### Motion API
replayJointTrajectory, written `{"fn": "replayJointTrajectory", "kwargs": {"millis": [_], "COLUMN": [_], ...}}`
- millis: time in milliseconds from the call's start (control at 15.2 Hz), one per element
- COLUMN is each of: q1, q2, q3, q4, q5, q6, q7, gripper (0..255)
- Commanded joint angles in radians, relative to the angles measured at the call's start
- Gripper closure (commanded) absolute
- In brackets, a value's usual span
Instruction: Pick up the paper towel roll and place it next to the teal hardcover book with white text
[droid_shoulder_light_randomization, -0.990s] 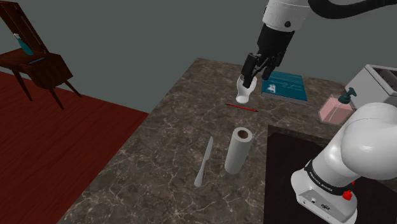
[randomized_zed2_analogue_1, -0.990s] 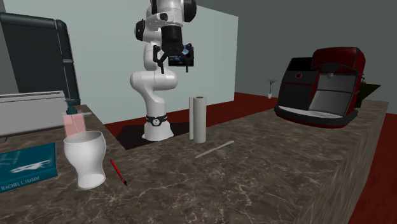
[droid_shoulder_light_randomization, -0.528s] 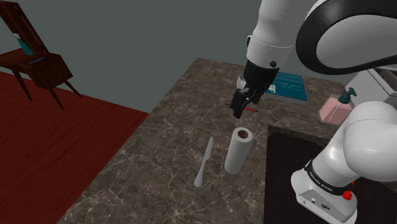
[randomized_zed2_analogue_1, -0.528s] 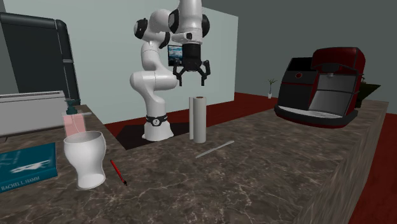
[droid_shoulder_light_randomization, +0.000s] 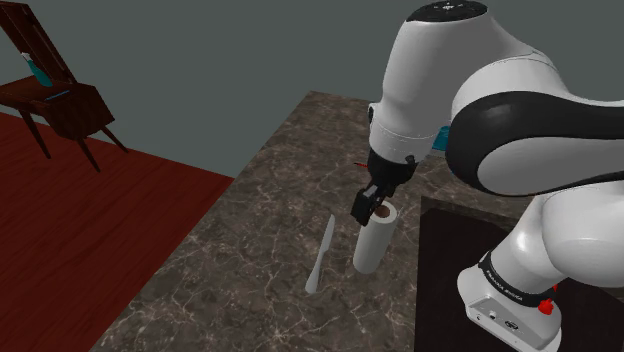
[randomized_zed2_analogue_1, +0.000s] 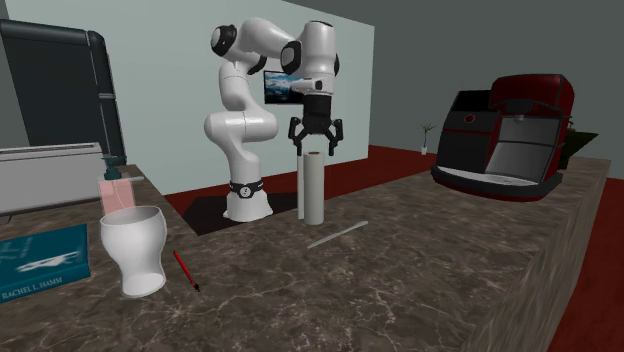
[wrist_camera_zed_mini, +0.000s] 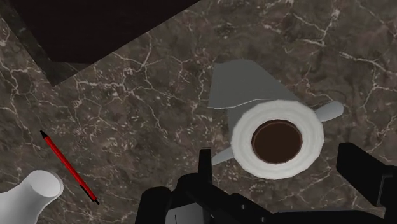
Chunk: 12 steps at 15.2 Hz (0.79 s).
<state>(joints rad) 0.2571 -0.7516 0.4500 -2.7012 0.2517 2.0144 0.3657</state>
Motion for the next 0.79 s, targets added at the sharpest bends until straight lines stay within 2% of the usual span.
{"fn": "replayJointTrajectory", "kwargs": {"millis": [0, 198, 726], "q1": [0.001, 0.001, 0.001], "q2": [0.012, 0.029, 0.029], "q3": [0.009, 0.019, 0.019], "q4": [-0.021, -0.046, -0.046], "q5": [0.006, 0.012, 0.012], "q6": [0.033, 0.075, 0.075], "q7": [0.001, 0.001, 0.001], "gripper": [0, 0, 0]}}
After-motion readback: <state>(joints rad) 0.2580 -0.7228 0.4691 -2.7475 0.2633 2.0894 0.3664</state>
